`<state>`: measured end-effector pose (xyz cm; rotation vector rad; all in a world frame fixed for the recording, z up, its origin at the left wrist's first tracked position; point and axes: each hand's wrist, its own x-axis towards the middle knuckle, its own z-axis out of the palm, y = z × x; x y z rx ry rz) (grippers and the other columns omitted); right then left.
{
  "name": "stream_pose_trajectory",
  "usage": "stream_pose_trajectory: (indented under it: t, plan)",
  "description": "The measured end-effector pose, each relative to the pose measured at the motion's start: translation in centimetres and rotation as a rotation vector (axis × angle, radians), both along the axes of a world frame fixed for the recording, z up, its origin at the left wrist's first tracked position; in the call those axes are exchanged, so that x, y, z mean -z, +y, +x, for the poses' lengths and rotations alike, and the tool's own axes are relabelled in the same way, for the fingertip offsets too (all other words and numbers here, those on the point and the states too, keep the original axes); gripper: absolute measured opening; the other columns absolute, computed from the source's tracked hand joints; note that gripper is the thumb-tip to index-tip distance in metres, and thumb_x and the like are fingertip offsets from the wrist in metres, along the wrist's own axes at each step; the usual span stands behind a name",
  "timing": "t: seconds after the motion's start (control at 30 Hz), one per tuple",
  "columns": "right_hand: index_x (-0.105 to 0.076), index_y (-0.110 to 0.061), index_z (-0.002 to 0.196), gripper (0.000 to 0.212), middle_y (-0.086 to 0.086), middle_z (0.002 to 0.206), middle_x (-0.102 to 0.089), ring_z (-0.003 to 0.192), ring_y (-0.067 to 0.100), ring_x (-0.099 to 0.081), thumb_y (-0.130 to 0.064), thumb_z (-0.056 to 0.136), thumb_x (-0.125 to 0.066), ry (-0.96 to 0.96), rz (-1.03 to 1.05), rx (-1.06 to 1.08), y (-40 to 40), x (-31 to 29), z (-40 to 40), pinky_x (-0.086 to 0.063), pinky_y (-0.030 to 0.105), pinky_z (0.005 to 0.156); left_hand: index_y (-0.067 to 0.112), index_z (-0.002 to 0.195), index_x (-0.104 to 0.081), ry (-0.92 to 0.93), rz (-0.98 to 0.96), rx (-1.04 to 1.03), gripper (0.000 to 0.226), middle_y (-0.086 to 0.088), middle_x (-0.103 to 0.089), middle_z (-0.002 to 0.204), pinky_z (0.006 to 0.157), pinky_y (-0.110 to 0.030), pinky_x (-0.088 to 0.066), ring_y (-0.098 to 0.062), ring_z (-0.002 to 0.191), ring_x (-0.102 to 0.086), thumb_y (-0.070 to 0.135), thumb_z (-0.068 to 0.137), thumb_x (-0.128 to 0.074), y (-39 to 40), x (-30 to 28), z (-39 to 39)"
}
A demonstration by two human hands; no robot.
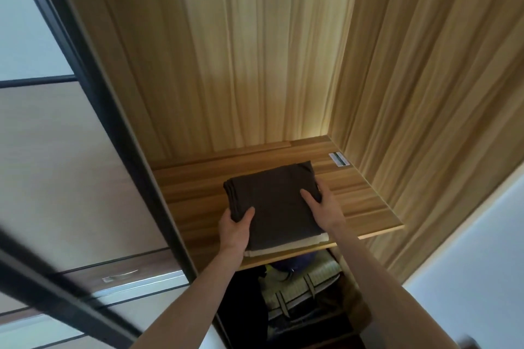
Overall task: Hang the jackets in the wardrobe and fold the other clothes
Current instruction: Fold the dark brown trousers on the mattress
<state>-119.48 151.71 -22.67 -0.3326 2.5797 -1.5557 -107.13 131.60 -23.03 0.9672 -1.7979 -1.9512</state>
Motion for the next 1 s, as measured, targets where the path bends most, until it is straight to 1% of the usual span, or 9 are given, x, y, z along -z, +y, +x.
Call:
stream_pose_trajectory:
  t: [0.13, 0.3, 0.47, 0.57, 0.6, 0.7, 0.8, 0.9, 1.0]
  plan:
    - [-0.036, -0.024, 0.159, 0.065, 0.003, 0.142, -0.061, 0.129, 0.027, -0.059, -0.050, 0.103, -0.057, -0.031, 0.125, -0.011, -0.3, 0.9, -1.1, -0.049, 0.047, 0.107, 0.022, 0.126, -0.059, -0.112, -0.112, 0.045, 0.029, 0.009, -0.063, 0.108, 0.097, -0.037, -0.051, -0.026, 0.116, -0.063, 0.026, 0.099, -0.070, -0.2, 1.2, -1.1]
    - [-0.039, -0.018, 0.157, 0.061, 0.010, 0.144, -0.060, 0.131, 0.032, -0.057, -0.044, 0.105, -0.057, -0.054, 0.201, -0.018, 0.3, 2.8, -1.9, -0.045, 0.048, 0.111, 0.018, 0.143, -0.049, -0.166, -0.160, 0.137, 0.047, -0.002, -0.063, 0.132, 0.111, -0.044, -0.047, -0.028, 0.130, -0.058, 0.017, 0.100, -0.068, 0.0, 2.5, -1.6]
    - [-0.036, -0.022, 0.158, 0.059, 0.007, 0.142, -0.060, 0.130, 0.033, -0.059, -0.045, 0.106, -0.053, -0.054, 0.213, -0.003, 0.2, 4.0, -1.8, -0.047, 0.045, 0.108, 0.022, 0.146, -0.046, -0.150, -0.217, 0.094, 0.053, -0.001, -0.061, 0.142, 0.115, -0.045, -0.042, -0.024, 0.135, -0.055, 0.015, 0.099, -0.068, 0.2, 2.9, -1.9]
    - [-0.030, -0.022, 0.156, 0.059, 0.009, 0.135, -0.060, 0.122, 0.035, -0.062, -0.050, 0.106, -0.047, -0.016, 0.298, 0.017, -0.1, 4.7, -0.9, -0.050, 0.048, 0.099, 0.023, 0.147, -0.043, -0.117, -0.225, 0.050, 0.056, 0.001, -0.060, 0.143, 0.116, -0.046, -0.044, -0.022, 0.136, -0.055, 0.014, 0.099, -0.068, 0.4, 3.1, -1.7]
    - [-0.027, -0.021, 0.158, 0.063, 0.010, 0.138, -0.056, 0.126, 0.036, -0.058, -0.052, 0.106, -0.045, 0.024, 0.353, 0.030, -0.2, 5.0, -0.5, -0.049, 0.050, 0.101, 0.023, 0.148, -0.042, -0.120, -0.254, 0.047, 0.056, 0.000, -0.059, 0.143, 0.116, -0.047, -0.044, -0.023, 0.137, -0.054, 0.015, 0.099, -0.068, 0.6, 3.2, -1.6]
    - [-0.014, -0.019, 0.166, 0.073, 0.011, 0.162, -0.032, 0.147, 0.034, -0.036, -0.055, 0.107, -0.039, 0.205, 0.503, 0.074, -0.2, 5.7, 0.9, -0.038, 0.053, 0.116, 0.025, 0.154, -0.036, -0.220, -0.562, 0.078, 0.059, -0.002, -0.046, 0.149, 0.116, -0.049, -0.043, -0.025, 0.141, -0.044, 0.027, 0.101, -0.064, 1.1, 3.9, -0.9]
    - [-0.020, -0.020, 0.166, 0.068, 0.004, 0.172, -0.024, 0.159, 0.024, -0.020, -0.055, 0.108, -0.029, 0.402, 0.554, -0.010, -0.1, 6.2, 1.9, -0.024, 0.049, 0.127, 0.027, 0.158, -0.030, -0.325, -0.946, 0.130, 0.058, -0.003, -0.029, 0.161, 0.117, -0.048, -0.040, -0.025, 0.145, -0.036, 0.040, 0.105, -0.051, 1.7, 4.5, -0.1]
    - [-0.029, -0.022, 0.164, 0.067, 0.000, 0.172, -0.024, 0.161, 0.018, -0.010, -0.057, 0.108, -0.019, 0.422, 0.616, -0.089, -0.3, 6.7, 2.6, -0.014, 0.046, 0.131, 0.026, 0.162, -0.030, -0.381, -1.251, 0.264, 0.056, -0.001, -0.019, 0.172, 0.127, -0.048, -0.022, -0.023, 0.158, -0.020, 0.044, 0.109, -0.034, 1.9, 4.6, 0.4]
    - [-0.029, -0.024, 0.164, 0.065, -0.001, 0.173, -0.023, 0.161, 0.018, -0.010, -0.057, 0.109, -0.023, 0.368, 0.596, -0.090, -0.1, 6.5, 3.0, -0.012, 0.044, 0.130, 0.025, 0.163, -0.029, -0.454, -1.442, 0.450, 0.059, -0.001, -0.018, 0.174, 0.131, -0.050, -0.005, -0.022, 0.162, -0.007, 0.048, 0.110, -0.019, 2.0, 4.4, 0.9]
